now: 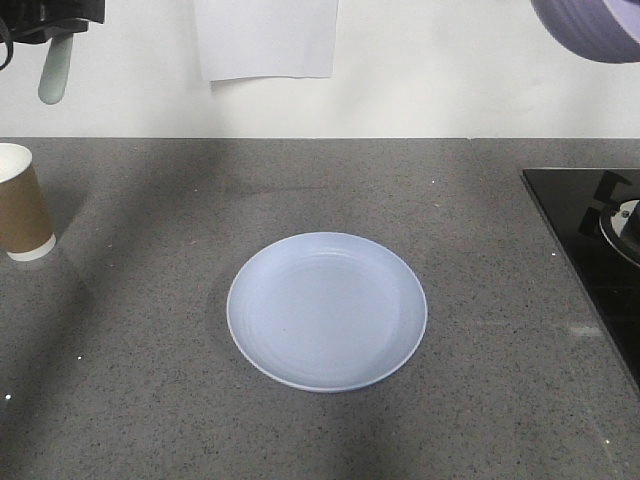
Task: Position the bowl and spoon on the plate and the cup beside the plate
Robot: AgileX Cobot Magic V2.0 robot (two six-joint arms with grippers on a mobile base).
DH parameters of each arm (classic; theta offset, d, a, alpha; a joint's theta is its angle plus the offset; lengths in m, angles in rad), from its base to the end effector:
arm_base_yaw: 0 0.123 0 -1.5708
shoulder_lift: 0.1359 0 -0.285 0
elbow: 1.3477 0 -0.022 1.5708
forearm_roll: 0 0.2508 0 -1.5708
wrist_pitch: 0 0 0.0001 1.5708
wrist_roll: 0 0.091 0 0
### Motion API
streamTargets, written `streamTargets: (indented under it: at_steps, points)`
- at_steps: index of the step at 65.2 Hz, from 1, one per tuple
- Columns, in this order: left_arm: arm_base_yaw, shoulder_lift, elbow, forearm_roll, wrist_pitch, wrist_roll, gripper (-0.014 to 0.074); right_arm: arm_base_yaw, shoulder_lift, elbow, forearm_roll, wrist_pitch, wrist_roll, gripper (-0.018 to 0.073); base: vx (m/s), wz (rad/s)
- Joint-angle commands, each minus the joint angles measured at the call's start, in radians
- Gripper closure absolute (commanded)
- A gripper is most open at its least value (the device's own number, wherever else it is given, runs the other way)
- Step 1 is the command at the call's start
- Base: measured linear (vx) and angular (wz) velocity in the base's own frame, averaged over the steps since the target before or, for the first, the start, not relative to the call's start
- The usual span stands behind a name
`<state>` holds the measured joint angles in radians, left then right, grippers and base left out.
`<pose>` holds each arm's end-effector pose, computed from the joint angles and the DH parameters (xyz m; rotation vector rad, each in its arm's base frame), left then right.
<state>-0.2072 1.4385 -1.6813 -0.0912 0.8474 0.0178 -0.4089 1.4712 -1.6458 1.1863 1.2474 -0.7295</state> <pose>0.3022 -0.0699 0.4653 0.2135 2.0816 -0.2229 0.2916 -0.0392 0.4702 -0.2651 1.9000 0.8255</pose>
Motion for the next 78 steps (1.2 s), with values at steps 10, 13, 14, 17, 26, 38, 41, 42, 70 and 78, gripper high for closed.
streamTargets:
  at_steps: [10, 13, 14, 17, 26, 38, 41, 42, 70, 78]
  points:
    - [-0.002, -0.034, -0.026, -0.009, -0.065, -0.005, 0.0603, -0.005, -0.033, -0.03, 0.076, 0.04, -0.009, 0.0565, 0.03, 0.01]
    - [-0.002, -0.034, -0.026, -0.009, -0.065, -0.005, 0.0603, -0.005, -0.033, -0.03, 0.076, 0.04, -0.009, 0.0565, 0.03, 0.01]
    - [-0.002, -0.034, -0.026, -0.009, -0.065, -0.005, 0.0603, -0.005, -0.033, -0.03, 0.076, 0.04, -0.009, 0.0565, 0.03, 0.01]
    - [-0.002, -0.034, -0.026, -0.009, -0.065, -0.005, 0.0603, -0.005, -0.033, -0.03, 0.076, 0.04, -0.009, 0.0565, 0.03, 0.0]
    - [-0.002, -0.034, -0.026, -0.009, -0.065, -0.005, 0.0603, -0.005, -0.033, -0.03, 0.076, 0.04, -0.009, 0.0565, 0.03, 0.0]
    - [-0.002, -0.034, -0.026, -0.009, -0.065, -0.005, 0.0603, -0.005, -0.033, -0.03, 0.076, 0.04, -0.009, 0.0565, 0.02, 0.01]
    - [-0.002, -0.034, -0.026, -0.009, -0.065, -0.005, 0.0603, -0.005, -0.033, -0.03, 0.076, 0.04, -0.009, 0.0565, 0.02, 0.01]
    - [-0.002, -0.034, -0.026, -0.009, -0.065, -0.005, 0.0603, -0.005, -0.033, -0.03, 0.076, 0.04, -0.009, 0.0565, 0.02, 0.01]
    - [-0.002, -0.034, -0.026, -0.009, -0.065, -0.005, 0.0603, -0.005, -0.033, -0.03, 0.076, 0.04, -0.009, 0.0565, 0.02, 0.01]
    - [-0.002, -0.034, -0.026, -0.009, -0.065, -0.005, 0.0603, -0.005, -0.033, -0.03, 0.076, 0.04, -0.009, 0.0565, 0.01, 0.0]
